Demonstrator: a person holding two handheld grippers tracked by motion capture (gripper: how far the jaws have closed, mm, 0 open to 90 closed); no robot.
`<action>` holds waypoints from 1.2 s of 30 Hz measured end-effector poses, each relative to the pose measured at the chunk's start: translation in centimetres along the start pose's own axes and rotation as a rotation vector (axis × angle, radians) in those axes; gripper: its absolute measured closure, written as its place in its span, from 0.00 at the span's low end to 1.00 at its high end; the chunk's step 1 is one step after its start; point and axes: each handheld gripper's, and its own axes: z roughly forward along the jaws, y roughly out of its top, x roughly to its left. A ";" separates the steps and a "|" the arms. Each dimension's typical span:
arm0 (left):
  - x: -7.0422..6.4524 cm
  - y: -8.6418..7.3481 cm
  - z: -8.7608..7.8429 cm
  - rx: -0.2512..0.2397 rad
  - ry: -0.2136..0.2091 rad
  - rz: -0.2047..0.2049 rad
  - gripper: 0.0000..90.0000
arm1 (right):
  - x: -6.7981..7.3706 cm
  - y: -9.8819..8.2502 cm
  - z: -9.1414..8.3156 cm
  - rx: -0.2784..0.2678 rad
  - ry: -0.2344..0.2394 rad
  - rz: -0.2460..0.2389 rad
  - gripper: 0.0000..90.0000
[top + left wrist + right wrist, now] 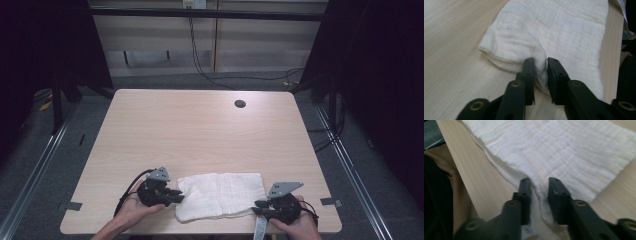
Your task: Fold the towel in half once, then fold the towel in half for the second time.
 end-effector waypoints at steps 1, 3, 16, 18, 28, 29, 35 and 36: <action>0.1 0.1 -0.2 -0.004 0.000 -0.006 0.77 | 0.2 0.2 0.0 -0.009 0.003 -0.002 0.72; 0.4 0.0 -0.8 -0.035 0.003 -0.014 0.73 | 0.7 0.8 0.1 -0.031 0.003 0.004 0.66; 4.1 -1.1 -3.4 -0.113 0.126 -0.100 0.48 | 6.1 5.8 3.2 -0.127 0.112 -0.030 0.65; 4.1 -1.0 -3.5 -0.114 0.130 -0.098 0.46 | 7.1 6.4 3.8 -0.121 0.137 -0.037 0.63; 4.2 -1.3 -3.6 -0.103 0.131 -0.086 0.45 | 9.9 9.1 7.3 -0.059 0.228 -0.088 0.59; 4.2 -1.2 -3.6 -0.104 0.135 -0.085 0.45 | 10.0 9.4 7.5 -0.061 0.224 -0.098 0.59; 4.2 -1.0 -3.3 -0.099 0.134 -0.080 0.45 | 11.3 11.6 9.0 -0.059 0.250 -0.120 0.59; 4.2 -1.0 -3.2 -0.098 0.133 -0.079 0.45 | 11.5 11.9 9.3 -0.053 0.254 -0.131 0.59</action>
